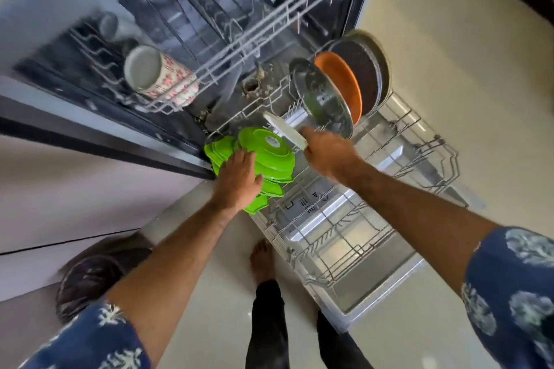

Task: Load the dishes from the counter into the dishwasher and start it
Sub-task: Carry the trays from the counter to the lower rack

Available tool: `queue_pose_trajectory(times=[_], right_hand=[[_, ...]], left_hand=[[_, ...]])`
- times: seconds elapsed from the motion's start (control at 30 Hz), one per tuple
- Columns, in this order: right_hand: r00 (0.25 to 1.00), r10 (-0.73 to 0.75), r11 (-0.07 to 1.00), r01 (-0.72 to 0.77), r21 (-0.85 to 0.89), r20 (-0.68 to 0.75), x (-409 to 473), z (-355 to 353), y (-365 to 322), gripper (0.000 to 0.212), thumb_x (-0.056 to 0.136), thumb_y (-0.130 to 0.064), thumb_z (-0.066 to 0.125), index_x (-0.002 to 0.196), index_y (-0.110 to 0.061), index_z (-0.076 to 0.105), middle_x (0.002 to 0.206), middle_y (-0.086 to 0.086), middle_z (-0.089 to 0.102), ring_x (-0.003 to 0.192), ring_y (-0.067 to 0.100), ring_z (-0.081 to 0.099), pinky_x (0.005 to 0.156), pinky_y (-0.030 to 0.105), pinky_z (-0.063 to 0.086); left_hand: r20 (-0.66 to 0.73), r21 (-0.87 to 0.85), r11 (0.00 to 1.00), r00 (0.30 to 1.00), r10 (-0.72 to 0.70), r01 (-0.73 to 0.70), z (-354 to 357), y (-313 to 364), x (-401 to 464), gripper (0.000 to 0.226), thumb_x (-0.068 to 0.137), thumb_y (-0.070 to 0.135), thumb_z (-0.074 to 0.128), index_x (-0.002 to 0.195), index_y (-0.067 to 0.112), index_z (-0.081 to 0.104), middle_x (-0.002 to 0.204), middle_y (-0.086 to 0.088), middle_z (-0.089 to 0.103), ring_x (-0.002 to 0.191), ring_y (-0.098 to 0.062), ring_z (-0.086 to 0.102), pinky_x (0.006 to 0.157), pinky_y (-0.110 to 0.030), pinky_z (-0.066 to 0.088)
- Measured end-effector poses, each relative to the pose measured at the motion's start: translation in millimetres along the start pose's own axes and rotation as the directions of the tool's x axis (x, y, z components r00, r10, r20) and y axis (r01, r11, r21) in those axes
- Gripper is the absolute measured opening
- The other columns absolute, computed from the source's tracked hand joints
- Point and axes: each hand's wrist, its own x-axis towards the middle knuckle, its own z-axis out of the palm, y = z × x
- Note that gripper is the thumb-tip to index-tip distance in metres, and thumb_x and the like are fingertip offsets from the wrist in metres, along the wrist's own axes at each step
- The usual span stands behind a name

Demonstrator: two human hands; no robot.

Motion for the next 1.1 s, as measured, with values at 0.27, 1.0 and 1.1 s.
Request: queue_pose_trajectory(times=[0.27,1.0,1.1], right_hand=[[0.994,-0.089,0.981,0.077,-0.180,-0.057,66,72,-50,0.037,0.095,-0.015,0.042,0.132,-0.010,0.041,0.114,0.012,0.066,0.102,0.037,0.068,0.076,0.045,0.054],[0.978,-0.128,0.963,0.082,0.257,0.166,10,51,-23,0.070,0.099,-0.037,0.054,0.154,-0.008,0.023,0.157,0.017,0.030,0.140,0.033,0.036,0.114,0.043,0.034],[0.963,-0.179,0.978,0.152,0.139,0.203,-42,27,-42,0.073,0.098,-0.038,0.055,0.156,-0.011,0.020,0.159,0.017,0.025,0.144,0.033,0.030,0.116,0.041,0.030]], left_hand=[[-0.063,0.181,0.983,0.998,-0.003,0.014,34,-33,37,0.079,0.096,0.044,0.055,0.155,0.004,0.021,0.160,-0.019,0.025,0.148,-0.032,0.025,0.118,-0.056,0.022],[0.004,0.196,0.981,1.000,0.006,-0.006,-7,-21,-28,0.085,0.093,0.039,0.060,0.155,0.001,0.018,0.159,-0.020,0.028,0.148,-0.033,0.027,0.116,-0.056,0.028],[-0.007,0.183,0.983,1.000,-0.029,0.030,-31,-2,-86,0.085,0.090,0.039,0.063,0.154,0.000,0.023,0.158,-0.020,0.031,0.146,-0.034,0.031,0.115,-0.055,0.030]])
